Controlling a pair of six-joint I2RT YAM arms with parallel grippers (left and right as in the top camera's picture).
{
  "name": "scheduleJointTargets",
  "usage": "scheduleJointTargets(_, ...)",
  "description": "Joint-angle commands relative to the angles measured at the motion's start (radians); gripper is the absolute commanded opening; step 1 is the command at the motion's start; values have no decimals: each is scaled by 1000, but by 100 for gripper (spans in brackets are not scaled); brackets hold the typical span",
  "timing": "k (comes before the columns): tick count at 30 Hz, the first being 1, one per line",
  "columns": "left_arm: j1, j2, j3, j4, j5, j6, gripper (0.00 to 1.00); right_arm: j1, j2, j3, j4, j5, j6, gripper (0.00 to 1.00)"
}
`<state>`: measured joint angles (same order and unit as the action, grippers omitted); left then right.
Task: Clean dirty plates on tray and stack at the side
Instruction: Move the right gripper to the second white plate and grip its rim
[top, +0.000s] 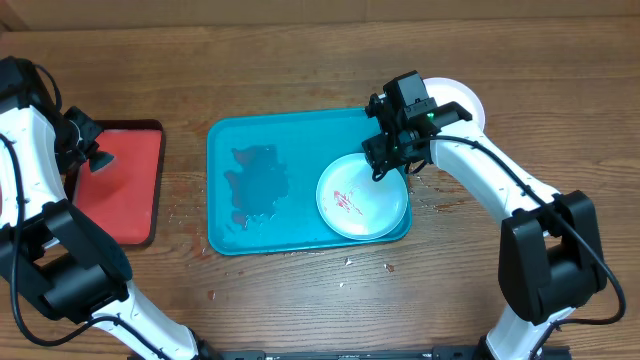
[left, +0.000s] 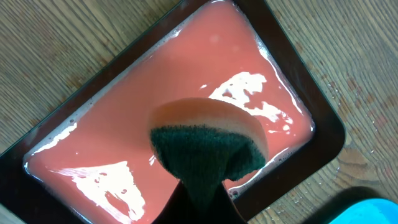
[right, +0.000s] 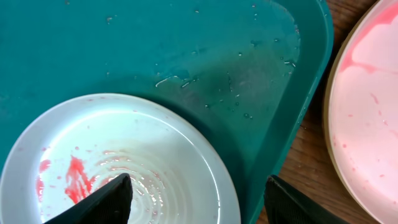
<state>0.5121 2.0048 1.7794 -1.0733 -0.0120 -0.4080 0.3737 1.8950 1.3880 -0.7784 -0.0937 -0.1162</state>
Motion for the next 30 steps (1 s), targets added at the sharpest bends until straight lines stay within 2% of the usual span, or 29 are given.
scheduleJointTargets(1, 5, 3, 7, -2, -16, 27, 4, -1, 39, -6, 6, 28, -21, 69)
scheduleJointTargets(13, 4, 3, 7, 0, -14, 27, 4, -1, 99, -6, -42, 33, -23, 68)
scheduleJointTargets(21, 0, 3, 7, 1, -13, 27, 4, 0, 99, -6, -91, 6, -11, 50)
scheduleJointTargets(30, -1, 3, 7, 0, -13, 31, 4, -1, 109, -42, -114, 5, 43, 49)
